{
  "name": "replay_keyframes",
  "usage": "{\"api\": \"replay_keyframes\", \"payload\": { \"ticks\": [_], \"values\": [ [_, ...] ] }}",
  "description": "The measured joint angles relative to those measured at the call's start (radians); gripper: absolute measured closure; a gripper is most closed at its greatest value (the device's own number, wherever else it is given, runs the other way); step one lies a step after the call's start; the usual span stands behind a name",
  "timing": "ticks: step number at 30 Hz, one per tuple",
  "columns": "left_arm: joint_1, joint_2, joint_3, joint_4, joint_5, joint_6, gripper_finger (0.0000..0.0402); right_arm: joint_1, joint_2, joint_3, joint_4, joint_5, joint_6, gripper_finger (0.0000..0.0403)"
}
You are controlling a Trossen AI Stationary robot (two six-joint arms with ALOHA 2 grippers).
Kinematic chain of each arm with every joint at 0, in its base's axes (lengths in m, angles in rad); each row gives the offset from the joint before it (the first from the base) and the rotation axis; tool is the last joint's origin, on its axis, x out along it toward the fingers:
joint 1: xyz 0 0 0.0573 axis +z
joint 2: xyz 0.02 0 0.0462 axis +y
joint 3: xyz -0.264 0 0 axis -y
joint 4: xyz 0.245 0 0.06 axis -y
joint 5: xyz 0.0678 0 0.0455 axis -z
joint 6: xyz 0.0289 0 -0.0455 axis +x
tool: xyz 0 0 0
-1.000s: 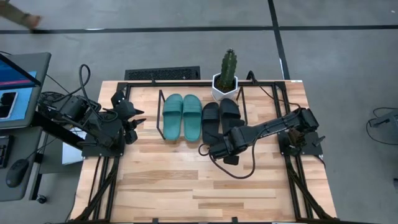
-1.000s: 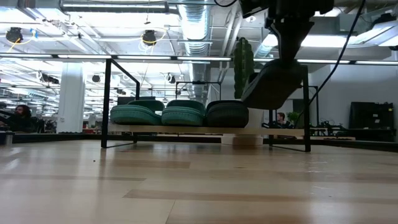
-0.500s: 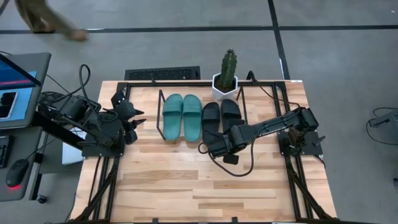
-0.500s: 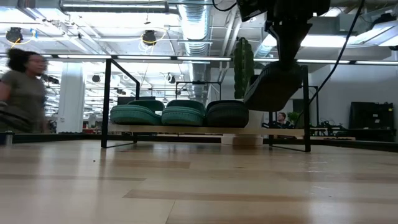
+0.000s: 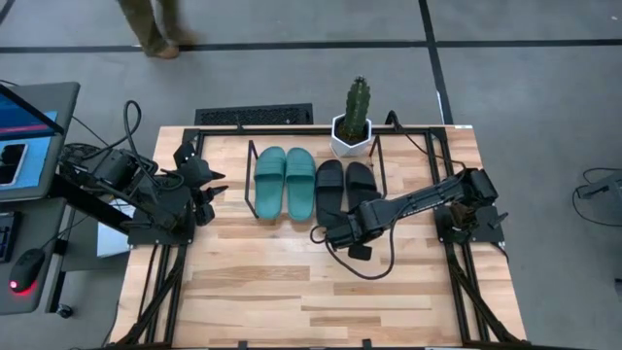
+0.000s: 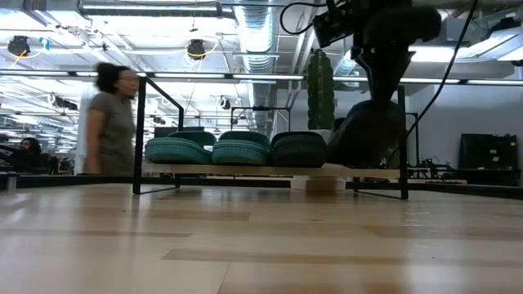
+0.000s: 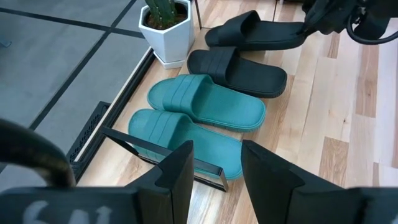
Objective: Pick and place slides into the shelf
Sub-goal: Put the black slipper on the shelf
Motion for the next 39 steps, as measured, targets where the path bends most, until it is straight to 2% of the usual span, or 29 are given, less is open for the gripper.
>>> {"api": "replay_keyframes", "payload": {
  "ticks": [19, 30, 39],
  "values": [
    [0.000, 0.000, 0.000, 0.000, 0.001, -0.001, 0.0278, -0.038, 0.000, 0.000, 0.023, 0.017, -0.040, 0.0403],
    [0.000, 0.000, 0.000, 0.000, 0.001, -0.001, 0.0278, -0.040, 0.000, 0.000, 0.022, -0.015, -0.040, 0.0403],
    [0.000, 0.000, 0.000, 0.000, 0.002, -0.002, 0.0278, -0.040, 0.000, 0.000, 0.022, -0.039, -0.037, 0.0363]
  ]
}}
